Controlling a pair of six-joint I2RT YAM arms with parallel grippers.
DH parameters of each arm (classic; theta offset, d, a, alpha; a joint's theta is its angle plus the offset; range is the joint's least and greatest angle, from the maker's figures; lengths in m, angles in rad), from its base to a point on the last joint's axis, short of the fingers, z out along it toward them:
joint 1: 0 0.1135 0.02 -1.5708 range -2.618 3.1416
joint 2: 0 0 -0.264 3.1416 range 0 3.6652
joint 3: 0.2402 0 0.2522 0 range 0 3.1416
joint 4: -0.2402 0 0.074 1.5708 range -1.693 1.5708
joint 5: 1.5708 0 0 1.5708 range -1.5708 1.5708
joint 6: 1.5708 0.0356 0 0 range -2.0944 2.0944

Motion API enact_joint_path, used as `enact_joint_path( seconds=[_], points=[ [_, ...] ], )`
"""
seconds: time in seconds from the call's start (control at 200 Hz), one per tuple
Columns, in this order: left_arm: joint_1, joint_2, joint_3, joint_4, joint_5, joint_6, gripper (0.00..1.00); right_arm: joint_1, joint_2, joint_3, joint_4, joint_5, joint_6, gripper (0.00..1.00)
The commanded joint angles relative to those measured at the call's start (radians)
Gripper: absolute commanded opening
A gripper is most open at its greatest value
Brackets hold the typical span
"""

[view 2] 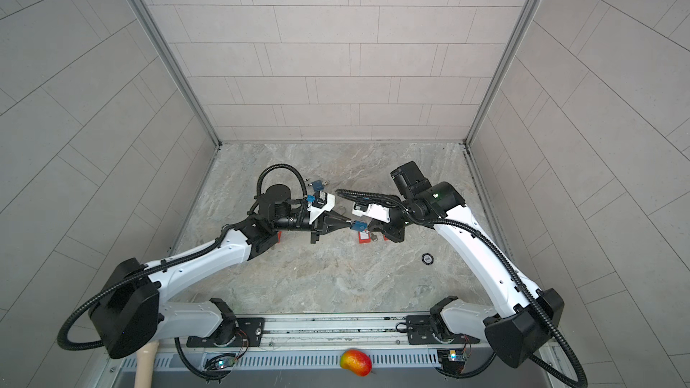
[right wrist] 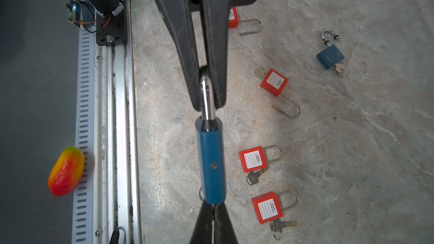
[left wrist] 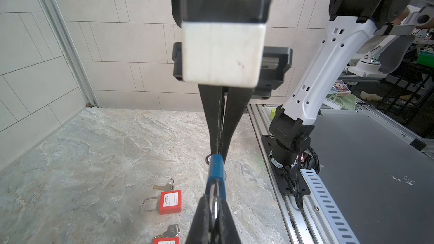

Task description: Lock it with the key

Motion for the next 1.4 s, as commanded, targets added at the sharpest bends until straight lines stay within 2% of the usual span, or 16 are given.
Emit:
enact_joint_path(
  seconds=[0.0, 0.285, 0.67, 0.766, 0.921, 1.031, 1.151, 1.396],
  points=[
    [-0.002, -0.033, 0.041, 0.007, 0.024, 0.037, 0.0, -0.002, -0.006, 0.018, -0.035, -0.018, -0.018, 0.01],
    [0.013, -0.051, 0.045, -0.072, 0.012, 0.093, 0.0, -0.023, 0.013, 0.013, -0.104, 0.0, -0.064, 0.0],
    [0.079, -0.039, 0.069, -0.161, 0.054, 0.12, 0.0, -0.051, -0.069, -0.137, -0.015, 0.054, 0.027, 0.0],
    [0.108, -0.034, 0.094, -0.278, 0.053, 0.162, 0.0, -0.051, -0.1, -0.184, 0.044, 0.095, 0.09, 0.0],
    [0.123, 0.01, 0.233, -0.761, -0.019, 0.406, 0.0, -0.053, -0.145, -0.242, 0.177, 0.201, 0.304, 0.0],
    [0.122, 0.068, 0.305, -0.972, -0.093, 0.479, 0.0, -0.052, -0.173, -0.282, 0.279, 0.24, 0.457, 0.0],
    [0.123, 0.149, 0.361, -1.093, -0.13, 0.513, 0.0, -0.049, -0.178, -0.323, 0.355, 0.223, 0.564, 0.0],
    [0.119, 0.357, 0.481, -1.225, -0.152, 0.543, 0.0, -0.043, -0.174, -0.354, 0.427, 0.291, 0.736, 0.0]
  ],
)
